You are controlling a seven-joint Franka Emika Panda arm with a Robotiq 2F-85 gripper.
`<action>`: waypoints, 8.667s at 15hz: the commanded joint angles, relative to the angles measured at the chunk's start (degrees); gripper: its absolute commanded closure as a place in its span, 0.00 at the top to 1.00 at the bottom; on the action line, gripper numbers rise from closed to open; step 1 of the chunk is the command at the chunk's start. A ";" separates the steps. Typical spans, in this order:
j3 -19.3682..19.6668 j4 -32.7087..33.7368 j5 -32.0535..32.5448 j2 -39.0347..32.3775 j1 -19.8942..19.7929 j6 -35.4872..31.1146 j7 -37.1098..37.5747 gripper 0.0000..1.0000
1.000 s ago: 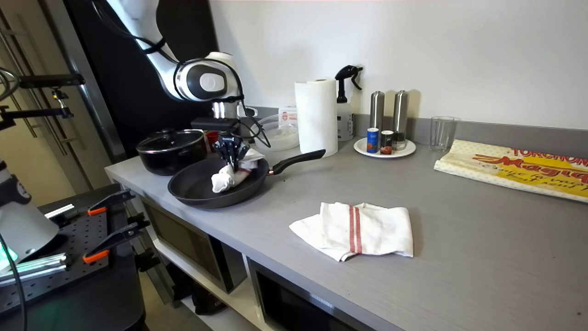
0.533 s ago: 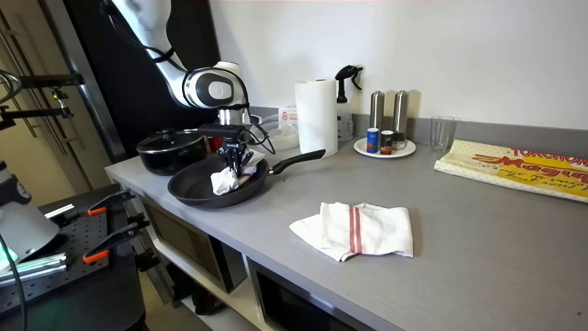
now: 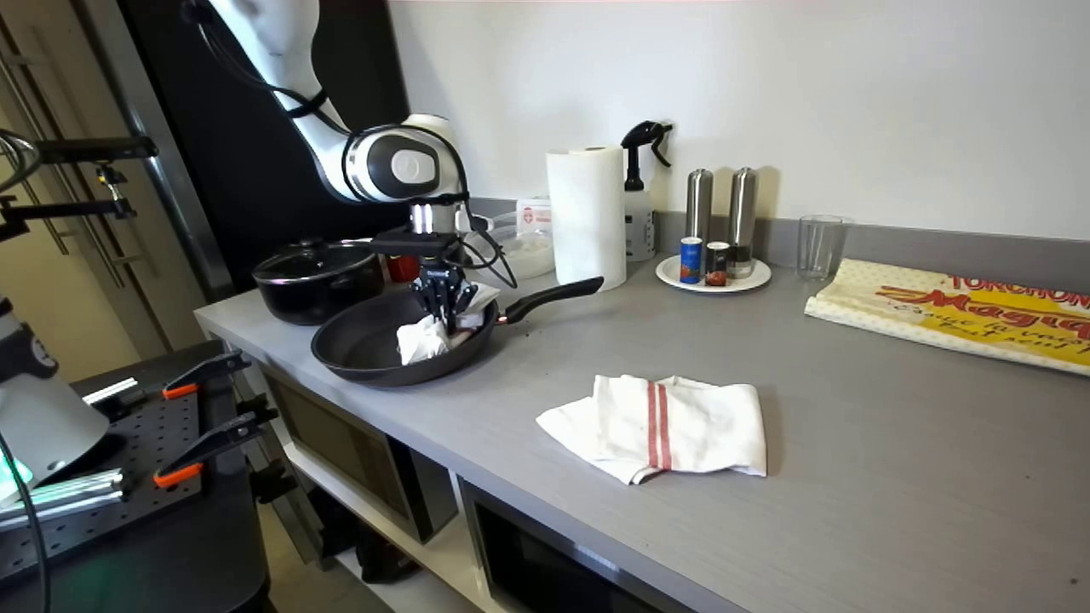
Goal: Use the towel to wipe the black pan.
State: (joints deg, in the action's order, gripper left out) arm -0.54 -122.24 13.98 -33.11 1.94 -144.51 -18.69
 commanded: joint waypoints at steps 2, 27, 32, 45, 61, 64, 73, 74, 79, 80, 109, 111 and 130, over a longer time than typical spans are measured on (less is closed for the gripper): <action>2.68 -1.18 2.51 0.31 -0.14 -0.29 3.00 0.03; -4.29 -13.54 11.75 5.22 8.52 -4.18 2.64 0.03; -1.07 -13.68 8.91 6.33 2.06 -5.30 3.19 0.03; -1.54 -14.07 10.34 4.87 4.59 -6.74 6.40 0.03; -5.30 -14.68 10.34 5.59 8.34 -5.76 2.99 0.03; -2.19 -15.06 10.38 6.65 7.18 -6.64 6.34 0.03; 11.29 -14.28 20.23 7.53 12.65 -11.14 27.53 0.03; 12.51 -14.09 22.02 7.31 13.88 -11.39 30.39 0.03; 13.32 -12.37 30.18 5.12 17.30 -10.70 41.20 0.03; 12.97 -11.97 31.43 4.51 17.62 -10.51 42.60 0.03; 2.78 0.89 56.56 -3.42 14.29 0.33 56.36 0.03; 1.87 1.93 57.90 -4.29 14.24 0.25 56.25 0.03; -7.88 -0.08 74.43 -4.35 12.88 2.07 57.71 0.03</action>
State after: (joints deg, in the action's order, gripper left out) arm -7.45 -122.77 87.26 -35.83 16.56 -142.69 37.13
